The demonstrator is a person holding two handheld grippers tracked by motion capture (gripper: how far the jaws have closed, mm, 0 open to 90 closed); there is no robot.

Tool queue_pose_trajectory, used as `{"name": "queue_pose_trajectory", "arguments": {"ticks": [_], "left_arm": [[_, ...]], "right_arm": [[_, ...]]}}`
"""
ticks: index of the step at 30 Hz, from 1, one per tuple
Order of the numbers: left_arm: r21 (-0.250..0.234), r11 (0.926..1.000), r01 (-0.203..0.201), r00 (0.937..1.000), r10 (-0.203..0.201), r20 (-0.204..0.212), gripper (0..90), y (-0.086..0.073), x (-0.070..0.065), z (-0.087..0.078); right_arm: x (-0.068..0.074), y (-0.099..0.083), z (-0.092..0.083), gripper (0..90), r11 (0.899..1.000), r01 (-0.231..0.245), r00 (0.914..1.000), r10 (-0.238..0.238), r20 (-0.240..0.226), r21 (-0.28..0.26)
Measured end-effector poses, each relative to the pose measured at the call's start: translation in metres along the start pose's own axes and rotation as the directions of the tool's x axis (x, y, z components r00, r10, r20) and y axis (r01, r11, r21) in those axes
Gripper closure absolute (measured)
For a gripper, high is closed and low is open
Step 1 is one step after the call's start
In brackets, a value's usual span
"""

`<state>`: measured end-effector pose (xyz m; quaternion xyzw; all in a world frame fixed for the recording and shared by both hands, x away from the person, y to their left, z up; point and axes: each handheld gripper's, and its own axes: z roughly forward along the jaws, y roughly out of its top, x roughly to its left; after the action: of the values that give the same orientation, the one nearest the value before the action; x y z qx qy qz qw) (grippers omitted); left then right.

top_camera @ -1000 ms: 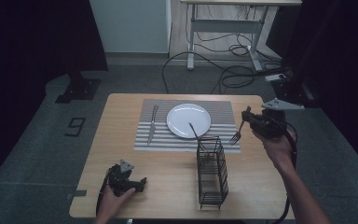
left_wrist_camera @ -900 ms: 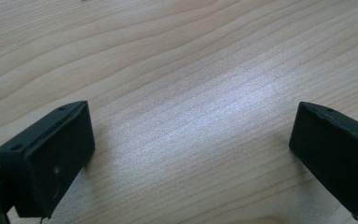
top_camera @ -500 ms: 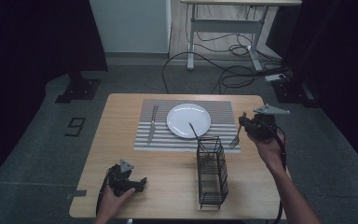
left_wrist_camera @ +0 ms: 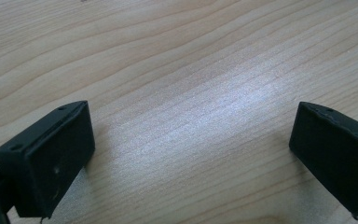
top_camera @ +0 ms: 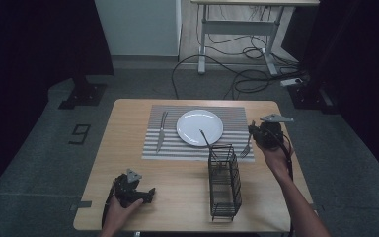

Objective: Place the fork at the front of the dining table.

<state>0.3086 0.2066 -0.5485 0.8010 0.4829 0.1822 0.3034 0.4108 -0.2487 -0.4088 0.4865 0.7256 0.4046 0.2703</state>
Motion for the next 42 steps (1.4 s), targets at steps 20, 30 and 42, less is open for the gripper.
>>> {"name": "queue_pose_trajectory", "arguments": {"ticks": [20,30,42], "left_arm": [[0.0,1.0,0.001,1.0,-0.001,0.0,0.0,0.0,0.0,0.0],[0.0,1.0,0.001,1.0,-0.001,0.001,0.0,0.0,0.0,0.0],[0.0,1.0,0.0,1.0,0.0,0.001,0.0,0.0,0.0,0.0]], "right_arm": [[0.002,-0.012,0.025,86.0,1.0,-0.01,0.9998,0.01,0.019,0.001],[0.007,-0.016,0.044,84.7,0.999,0.01,0.9999,-0.011,0.003,0.047],[0.012,-0.019,0.053,85.0,0.998,0.032,0.9991,-0.034,0.028,0.058]]}}
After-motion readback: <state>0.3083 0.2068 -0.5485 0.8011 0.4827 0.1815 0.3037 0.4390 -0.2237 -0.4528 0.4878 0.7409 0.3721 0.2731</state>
